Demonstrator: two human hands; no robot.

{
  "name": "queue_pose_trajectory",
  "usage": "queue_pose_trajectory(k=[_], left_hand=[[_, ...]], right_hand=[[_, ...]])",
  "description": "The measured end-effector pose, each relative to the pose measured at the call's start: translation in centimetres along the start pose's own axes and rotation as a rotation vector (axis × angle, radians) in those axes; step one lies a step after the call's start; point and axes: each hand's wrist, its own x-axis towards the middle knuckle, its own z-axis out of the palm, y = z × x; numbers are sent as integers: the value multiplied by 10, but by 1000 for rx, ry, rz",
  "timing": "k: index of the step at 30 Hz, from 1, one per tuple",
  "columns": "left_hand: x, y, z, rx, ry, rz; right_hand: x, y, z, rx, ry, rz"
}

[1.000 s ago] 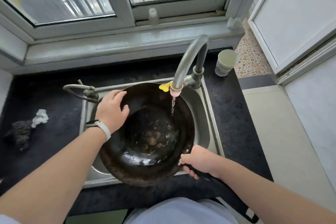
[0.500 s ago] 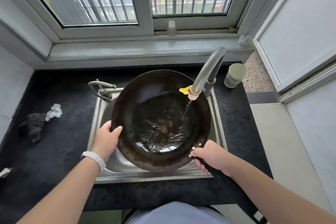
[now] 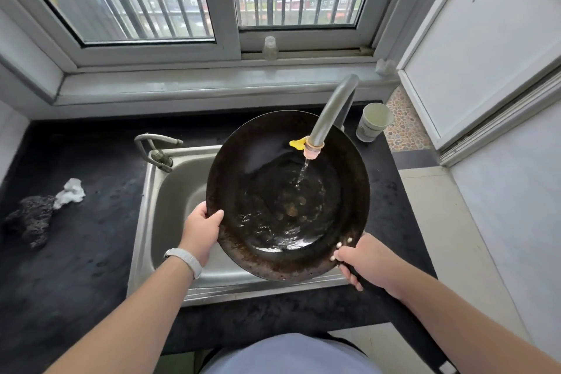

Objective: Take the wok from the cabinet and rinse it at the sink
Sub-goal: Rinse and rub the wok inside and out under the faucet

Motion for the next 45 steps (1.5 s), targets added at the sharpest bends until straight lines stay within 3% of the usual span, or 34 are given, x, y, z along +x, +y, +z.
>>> queue_pose_trajectory(k=[12,34,45], left_hand=[[-14,-16,20,-65,-92,-44],[-20,-8,79,196,-325,-39],[-25,-8,92,249,-359,-38]], right_hand=[[-14,36,9,34,64,153],[-74,81,8,253,179,107],[-82,91,13,311,194,81]])
